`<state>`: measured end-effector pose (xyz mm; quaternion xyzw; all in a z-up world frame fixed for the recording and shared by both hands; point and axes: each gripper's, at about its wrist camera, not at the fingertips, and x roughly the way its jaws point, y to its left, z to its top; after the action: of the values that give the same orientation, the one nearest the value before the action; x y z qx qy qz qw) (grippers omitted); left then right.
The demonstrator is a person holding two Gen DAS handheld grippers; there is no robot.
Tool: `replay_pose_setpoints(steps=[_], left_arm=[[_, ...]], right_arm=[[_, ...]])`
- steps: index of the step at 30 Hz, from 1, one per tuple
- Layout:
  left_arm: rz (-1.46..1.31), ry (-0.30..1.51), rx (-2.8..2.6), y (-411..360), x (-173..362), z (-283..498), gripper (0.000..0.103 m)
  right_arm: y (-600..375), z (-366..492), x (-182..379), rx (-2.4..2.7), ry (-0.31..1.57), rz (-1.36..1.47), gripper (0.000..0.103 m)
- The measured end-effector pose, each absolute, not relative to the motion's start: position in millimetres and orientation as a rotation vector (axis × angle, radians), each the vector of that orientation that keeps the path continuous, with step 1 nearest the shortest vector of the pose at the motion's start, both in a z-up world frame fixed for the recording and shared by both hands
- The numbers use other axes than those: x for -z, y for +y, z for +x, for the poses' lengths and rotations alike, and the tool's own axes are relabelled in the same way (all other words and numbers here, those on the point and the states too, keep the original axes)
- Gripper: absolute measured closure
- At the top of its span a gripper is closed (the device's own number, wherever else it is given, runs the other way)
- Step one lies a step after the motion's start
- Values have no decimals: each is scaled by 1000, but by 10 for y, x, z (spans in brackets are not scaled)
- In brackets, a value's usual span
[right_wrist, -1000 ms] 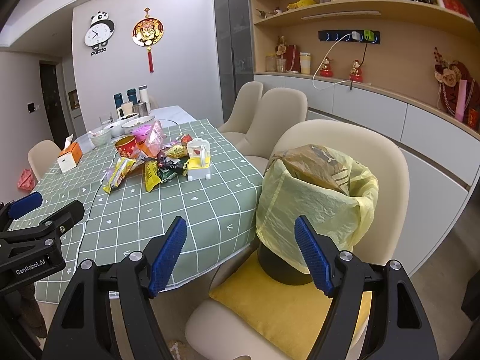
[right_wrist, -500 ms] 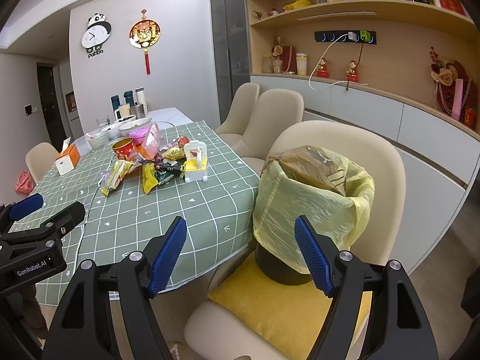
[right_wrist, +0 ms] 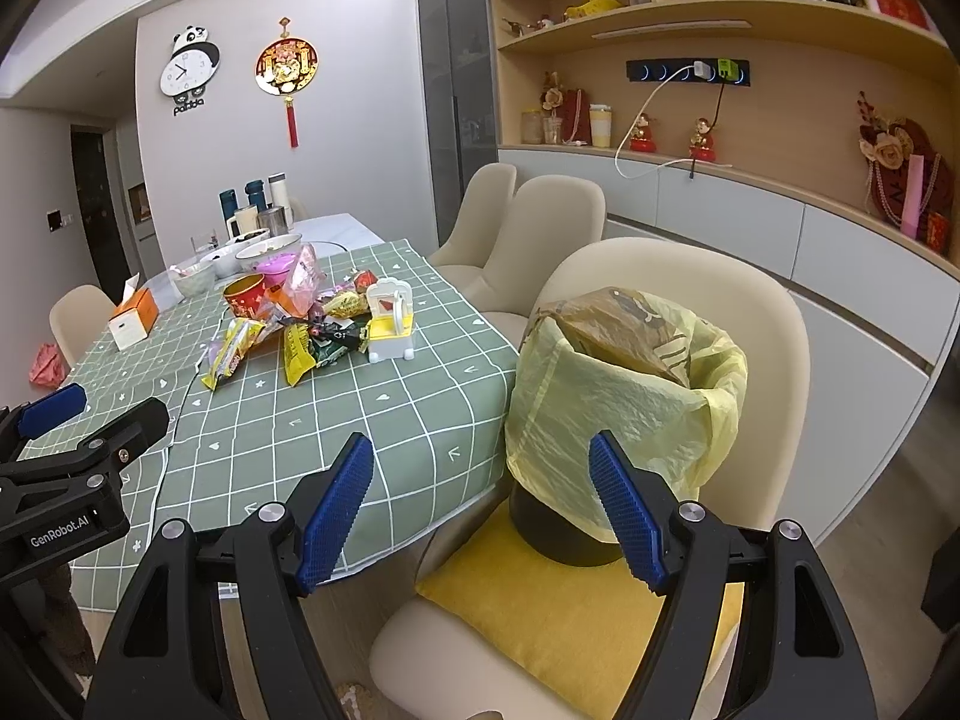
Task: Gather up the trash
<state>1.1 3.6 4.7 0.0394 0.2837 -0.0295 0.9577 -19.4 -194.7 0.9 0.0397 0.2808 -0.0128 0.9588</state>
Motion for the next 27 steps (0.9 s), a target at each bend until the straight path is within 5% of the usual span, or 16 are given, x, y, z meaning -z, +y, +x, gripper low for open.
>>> replay_pose_setpoints(steps=[27], left_arm=[[62,586,78,200,-1,165,9]], right_arm=[[-1895,-86,-1,58,586,86,32]])
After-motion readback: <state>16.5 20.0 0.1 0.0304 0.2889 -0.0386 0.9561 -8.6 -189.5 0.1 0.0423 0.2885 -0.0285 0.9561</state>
